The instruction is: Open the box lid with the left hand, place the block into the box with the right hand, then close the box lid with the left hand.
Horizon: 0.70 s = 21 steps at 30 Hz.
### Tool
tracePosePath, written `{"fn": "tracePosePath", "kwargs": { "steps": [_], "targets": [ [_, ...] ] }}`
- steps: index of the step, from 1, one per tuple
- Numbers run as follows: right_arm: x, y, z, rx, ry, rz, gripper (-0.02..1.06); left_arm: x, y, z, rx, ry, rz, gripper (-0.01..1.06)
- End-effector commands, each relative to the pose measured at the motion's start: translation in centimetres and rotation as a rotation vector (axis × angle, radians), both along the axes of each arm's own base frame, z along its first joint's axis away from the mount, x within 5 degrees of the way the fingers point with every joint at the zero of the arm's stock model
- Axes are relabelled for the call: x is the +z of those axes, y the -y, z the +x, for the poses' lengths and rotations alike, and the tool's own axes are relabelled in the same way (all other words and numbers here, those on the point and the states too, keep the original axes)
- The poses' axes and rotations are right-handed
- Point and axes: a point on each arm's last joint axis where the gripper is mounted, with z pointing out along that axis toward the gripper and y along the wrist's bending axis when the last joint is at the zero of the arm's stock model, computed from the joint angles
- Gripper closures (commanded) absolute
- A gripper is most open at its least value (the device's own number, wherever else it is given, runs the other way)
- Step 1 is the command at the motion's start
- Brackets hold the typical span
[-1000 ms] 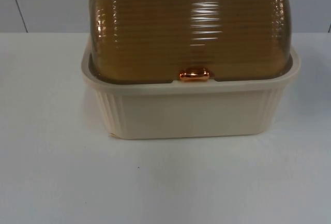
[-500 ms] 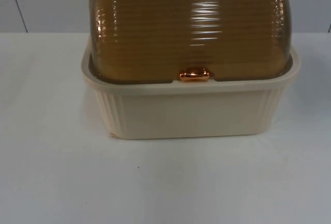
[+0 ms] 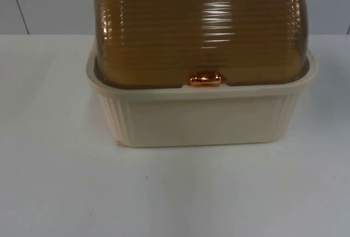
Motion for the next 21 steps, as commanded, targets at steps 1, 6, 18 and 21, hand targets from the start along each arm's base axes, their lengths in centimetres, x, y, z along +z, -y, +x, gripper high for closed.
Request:
{"fn": "tracePosePath", "kwargs": {
  "steps": [1, 6, 18, 21],
  "targets": [
    [0.4, 0.0, -0.5, -0.006, 0.015, 0.005, 0.08, 0.5, 0.2, -0.4, 0.003, 0.011, -0.033, 0.0],
    [1.7, 0.1, -1.7, -0.016, 0.096, -0.02, 0.08, 2.1, 0.0, -1.5, 0.008, 0.08, -0.028, 0.0],
    [7.0, 0.2, -5.7, -0.071, 0.48, 0.02, 0.08, 8.9, -0.6, -6.8, 0.057, 0.433, -0.046, 0.0],
    [6.8, 0.0, -7.1, -0.053, 0.413, 0.009, 0.08, 10.4, -0.7, -9.1, 0.054, 0.499, -0.048, 0.0]
  ]
}}
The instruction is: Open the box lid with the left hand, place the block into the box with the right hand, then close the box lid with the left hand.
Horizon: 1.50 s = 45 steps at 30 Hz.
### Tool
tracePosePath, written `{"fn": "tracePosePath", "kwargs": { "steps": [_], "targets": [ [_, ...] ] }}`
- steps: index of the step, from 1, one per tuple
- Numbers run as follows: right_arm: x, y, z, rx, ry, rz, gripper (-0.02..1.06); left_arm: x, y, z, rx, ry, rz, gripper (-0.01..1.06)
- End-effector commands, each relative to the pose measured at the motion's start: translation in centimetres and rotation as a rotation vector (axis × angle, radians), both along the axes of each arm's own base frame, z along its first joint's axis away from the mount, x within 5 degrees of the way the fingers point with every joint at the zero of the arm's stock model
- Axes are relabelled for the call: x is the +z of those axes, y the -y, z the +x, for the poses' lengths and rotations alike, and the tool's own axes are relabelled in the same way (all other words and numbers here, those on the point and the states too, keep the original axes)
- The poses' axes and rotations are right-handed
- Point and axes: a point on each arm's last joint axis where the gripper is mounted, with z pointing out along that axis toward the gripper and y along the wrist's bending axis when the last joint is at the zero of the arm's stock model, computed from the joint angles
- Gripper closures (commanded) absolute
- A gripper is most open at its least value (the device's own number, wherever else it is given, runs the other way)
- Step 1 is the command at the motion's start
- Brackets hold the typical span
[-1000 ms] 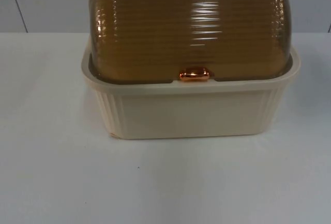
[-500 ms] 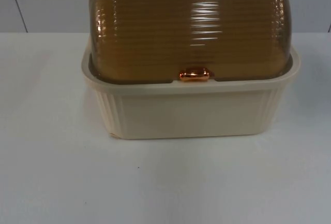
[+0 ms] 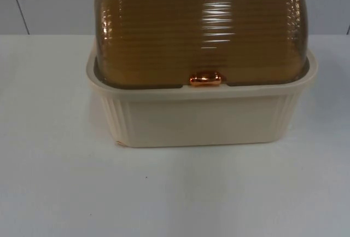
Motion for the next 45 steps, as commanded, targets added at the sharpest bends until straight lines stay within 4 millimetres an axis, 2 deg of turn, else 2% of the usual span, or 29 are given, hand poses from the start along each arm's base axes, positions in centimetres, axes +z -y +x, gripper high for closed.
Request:
{"fn": "tracePosePath", "kwargs": {
  "steps": [1, 5, 7, 8, 12, 13, 15, 18, 19, 23, 24, 28, 29, 30, 33, 34, 40, 45],
  "targets": [
    [-0.2, -0.2, -1.1, 0.011, -0.044, -0.015, 0.08, 1.2, 0.0, -1.6, -0.002, 0.059, -0.027, 0.0],
    [-1.0, -0.5, -2.9, 0.043, -0.18, -0.049, 0.08, 1.8, 0.2, -4.4, -0.039, 0.03, 0.01, 0.0],
    [-1.0, -0.7, -4.9, 0.059, -0.224, -0.055, 0.08, 1.8, 0.3, -5.8, -0.054, -0.012, 0.061, 0.0],
    [-1.0, -0.7, -4.9, 0.059, -0.224, -0.055, 0.08, 1.8, 0.3, -5.8, -0.054, -0.012, 0.061, 0.0],
    [0.1, -0.8, -10.2, 0.051, -0.151, -0.099, 0.08, 1.7, 0.6, -9.3, -0.103, -0.086, 0.086, 0.0],
    [0.1, -0.8, -10.2, 0.051, -0.151, -0.099, 0.08, 1.7, 0.6, -9.3, -0.103, -0.086, 0.086, 0.0],
    [0.2, -0.8, -13.1, 0.033, -0.129, -0.131, 0.08, 1.7, 0.7, -11.3, -0.128, -0.108, 0.088, 0.0],
    [0.2, -0.9, -17.4, 0.019, -0.068, -0.152, 0.08, 2.2, 1.0, -14.4, -0.164, -0.064, 0.057, 0.0],
    [0.2, -0.9, -17.4, 0.019, -0.068, -0.152, 0.08, 2.2, 1.0, -14.4, -0.164, -0.064, 0.057, 0.0],
    [0.1, -1.1, -23.1, 0.006, 0.098, -0.153, 0.08, 3.0, 0.9, -19.2, -0.17, 0.071, 0.053, 0.0],
    [0.1, -1.1, -23.1, 0.006, 0.098, -0.153, 0.08, 3.0, 0.9, -19.2, -0.17, 0.071, 0.053, 0.0],
    [-0.5, -1.3, -26.7, 0.002, 0.203, -0.155, 0.08, 3.3, 0.7, -24.1, -0.163, 0.225, 0.059, 0.0],
    [-0.5, -1.3, -26.7, 0.002, 0.203, -0.155, 0.08, 3.3, 0.7, -24.1, -0.163, 0.225, 0.059, 0.0],
    [-0.6, -1.4, -27.4, 0.0, 0.224, -0.156, 0.08, 3.2, 0.5, -26.1, -0.157, 0.297, 0.059, 0.0],
    [-1.2, -1.5, -29.3, -0.003, 0.272, -0.159, 0.08, 2.8, 0.4, -29.4, -0.151, 0.408, 0.06, 0.0],
    [-1.2, -1.5, -29.3, -0.003, 0.272, -0.159, 0.08, 2.8, 0.4, -29.4, -0.151, 0.408, 0.06, 0.0],
    [-3.6, -1.7, -32.3, 0.006, 0.235, -0.167, 0.08, 1.6, 0.3, -33.7, -0.149, 0.529, 0.068, 0.0],
    [-4.6, -1.7, -33.5, 0.007, 0.222, -0.164, 0.08, 1.0, 0.3, -34.0, -0.154, 0.496, 0.085, 0.0]
  ]
}}
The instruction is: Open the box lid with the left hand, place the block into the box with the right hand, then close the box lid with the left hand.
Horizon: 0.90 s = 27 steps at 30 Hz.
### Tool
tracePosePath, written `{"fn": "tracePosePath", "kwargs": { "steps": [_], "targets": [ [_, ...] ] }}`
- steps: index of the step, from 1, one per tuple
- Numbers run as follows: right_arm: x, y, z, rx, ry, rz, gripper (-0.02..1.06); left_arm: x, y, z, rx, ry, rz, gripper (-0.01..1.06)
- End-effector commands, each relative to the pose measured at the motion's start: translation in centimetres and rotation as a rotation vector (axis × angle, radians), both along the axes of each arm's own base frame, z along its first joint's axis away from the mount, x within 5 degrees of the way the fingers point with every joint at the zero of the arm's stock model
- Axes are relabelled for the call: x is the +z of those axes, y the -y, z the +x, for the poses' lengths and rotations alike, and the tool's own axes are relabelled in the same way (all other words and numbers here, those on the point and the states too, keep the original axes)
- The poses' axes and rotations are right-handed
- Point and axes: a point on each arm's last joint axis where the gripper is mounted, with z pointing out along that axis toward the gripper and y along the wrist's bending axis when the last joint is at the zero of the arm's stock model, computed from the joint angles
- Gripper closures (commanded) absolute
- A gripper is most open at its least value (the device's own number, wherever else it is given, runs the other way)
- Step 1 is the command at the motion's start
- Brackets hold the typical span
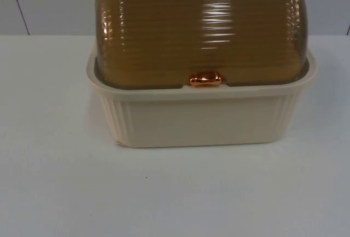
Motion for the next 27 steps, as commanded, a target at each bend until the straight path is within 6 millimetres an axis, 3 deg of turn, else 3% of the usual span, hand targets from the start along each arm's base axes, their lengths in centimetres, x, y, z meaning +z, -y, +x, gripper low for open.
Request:
{"fn": "tracePosePath", "kwargs": {
  "steps": [1, 13, 20, 24, 27],
  "targets": [
    [-0.6, 0.0, -0.3, -0.002, -0.026, 0.007, 0.08, -0.4, 0.1, 0.0, -0.021, -0.056, 0.012, 0.0],
    [-1.2, -0.1, -0.2, 0.006, -0.087, 0.034, 0.08, -1.7, 0.1, 0.4, 0.012, -0.199, 0.077, 0.0],
    [-3.9, 0.1, 3.9, 0.001, -0.25, 0.042, 0.08, -3.6, -1.0, 1.4, 0.118, -0.413, 0.039, 0.0],
    [-7.3, 0.3, 7.6, -0.002, -0.403, 0.051, 0.08, -5.8, -2.2, 3.9, 0.221, -0.548, -0.163, 0.0],
    [-8.8, 0.4, 9.2, -0.004, -0.452, 0.057, 0.08, -7.5, -2.6, 5.6, 0.266, -0.621, -0.186, 0.0]
  ]
}}
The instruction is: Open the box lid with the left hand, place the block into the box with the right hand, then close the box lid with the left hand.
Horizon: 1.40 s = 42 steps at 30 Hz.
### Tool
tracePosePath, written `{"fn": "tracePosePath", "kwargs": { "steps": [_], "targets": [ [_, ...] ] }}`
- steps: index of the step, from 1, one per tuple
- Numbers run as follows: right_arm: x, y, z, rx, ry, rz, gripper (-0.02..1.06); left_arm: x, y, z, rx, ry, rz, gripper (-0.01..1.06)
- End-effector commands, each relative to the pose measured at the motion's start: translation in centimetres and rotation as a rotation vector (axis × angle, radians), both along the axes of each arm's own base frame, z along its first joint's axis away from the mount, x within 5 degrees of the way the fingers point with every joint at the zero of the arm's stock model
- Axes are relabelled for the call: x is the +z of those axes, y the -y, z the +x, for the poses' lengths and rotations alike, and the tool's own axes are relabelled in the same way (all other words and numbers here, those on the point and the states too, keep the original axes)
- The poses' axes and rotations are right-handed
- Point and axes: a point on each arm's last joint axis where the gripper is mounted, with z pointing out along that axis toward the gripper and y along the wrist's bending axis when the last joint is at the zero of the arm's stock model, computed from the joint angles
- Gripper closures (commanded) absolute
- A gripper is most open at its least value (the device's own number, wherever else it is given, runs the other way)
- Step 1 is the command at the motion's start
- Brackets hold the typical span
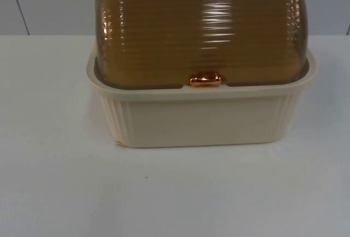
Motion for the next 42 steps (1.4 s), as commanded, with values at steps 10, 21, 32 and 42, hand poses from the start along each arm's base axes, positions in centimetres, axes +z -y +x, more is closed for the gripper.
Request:
{"fn": "tracePosePath", "kwargs": {
  "steps": [10, 21, 32, 42],
  "targets": [
    [-6.4, 0.8, 4.3, -0.058, -0.213, 0.025, 0.08, -6.5, -0.2, 4.8, 0.043, -0.265, -0.022, 0.0],
    [-6.6, 1.3, 4.4, -0.071, -0.223, 0.028, 0.08, -9.1, 0.0, 5.8, 0.025, -0.403, 0.005, 0.0],
    [-6.6, 1.3, 4.4, -0.07, -0.223, 0.024, 0.08, -10.0, 1.1, 6.1, -0.13, -0.442, 0.065, 0.0],
    [-6.6, 1.3, 4.4, -0.066, -0.22, 0.027, 0.08, -10.0, 1.1, 6.1, -0.13, -0.442, 0.063, 0.0]
  ]
}}
